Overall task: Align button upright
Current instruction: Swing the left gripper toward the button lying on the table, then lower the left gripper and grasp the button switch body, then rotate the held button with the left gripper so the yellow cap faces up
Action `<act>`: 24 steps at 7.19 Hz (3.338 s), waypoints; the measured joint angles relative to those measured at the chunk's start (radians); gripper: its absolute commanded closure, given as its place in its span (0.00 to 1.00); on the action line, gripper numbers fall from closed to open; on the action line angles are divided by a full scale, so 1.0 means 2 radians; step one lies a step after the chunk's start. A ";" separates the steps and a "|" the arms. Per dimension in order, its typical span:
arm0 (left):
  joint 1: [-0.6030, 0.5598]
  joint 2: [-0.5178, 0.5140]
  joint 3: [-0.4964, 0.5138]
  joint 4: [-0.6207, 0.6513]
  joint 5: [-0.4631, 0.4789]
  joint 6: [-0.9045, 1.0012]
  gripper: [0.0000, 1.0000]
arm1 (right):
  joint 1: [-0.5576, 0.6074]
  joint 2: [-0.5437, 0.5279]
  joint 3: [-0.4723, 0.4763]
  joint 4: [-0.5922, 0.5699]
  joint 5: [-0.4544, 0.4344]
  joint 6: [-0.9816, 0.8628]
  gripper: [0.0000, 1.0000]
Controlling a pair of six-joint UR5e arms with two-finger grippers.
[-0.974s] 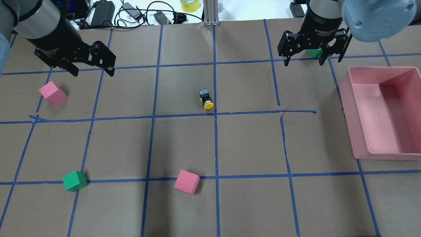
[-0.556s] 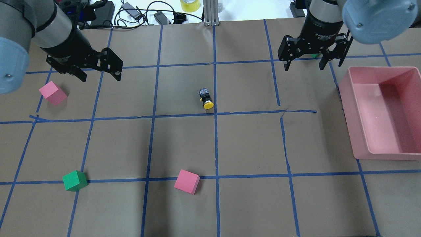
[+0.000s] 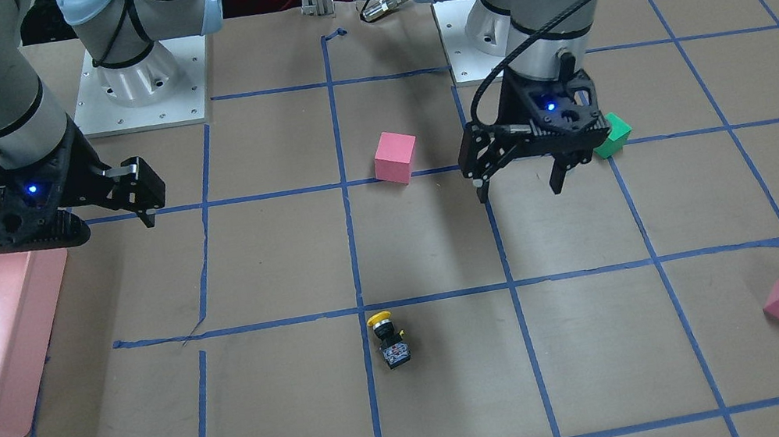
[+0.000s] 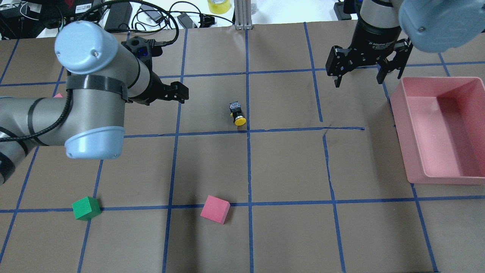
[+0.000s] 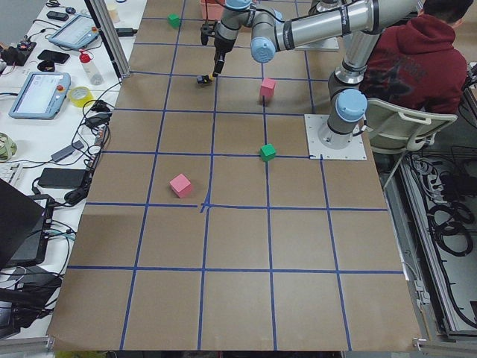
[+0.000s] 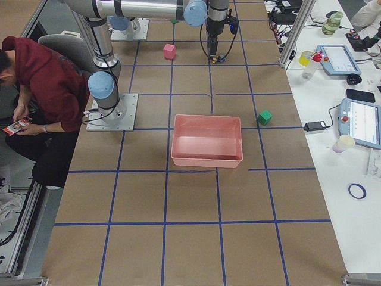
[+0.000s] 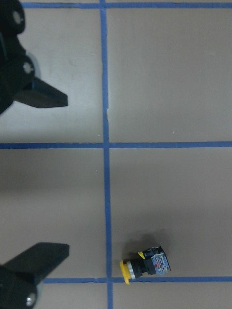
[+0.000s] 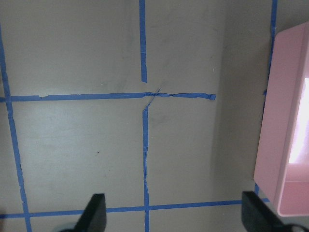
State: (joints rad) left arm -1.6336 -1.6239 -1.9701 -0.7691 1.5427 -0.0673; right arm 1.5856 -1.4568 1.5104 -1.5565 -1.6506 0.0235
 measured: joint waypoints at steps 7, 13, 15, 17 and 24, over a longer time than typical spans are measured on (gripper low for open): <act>-0.070 -0.173 -0.025 0.321 0.019 -0.059 0.00 | 0.005 -0.003 0.001 -0.002 0.031 0.004 0.00; -0.206 -0.269 0.003 0.348 0.175 -0.267 0.10 | 0.000 -0.002 0.004 -0.001 0.025 0.005 0.00; -0.214 -0.286 0.009 0.369 0.186 -0.271 0.13 | -0.001 -0.002 0.004 -0.001 0.025 0.004 0.00; -0.215 -0.300 0.017 0.401 0.189 -0.256 0.28 | -0.001 -0.001 0.004 -0.001 0.025 0.004 0.00; -0.215 -0.299 0.017 0.436 0.215 -0.210 1.00 | -0.018 -0.002 0.015 0.000 0.016 0.001 0.00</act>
State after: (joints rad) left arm -2.0627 -2.2219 -1.9362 0.1037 1.9733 -0.4870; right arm 1.5504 -1.4600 1.5396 -1.5571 -1.6191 0.0248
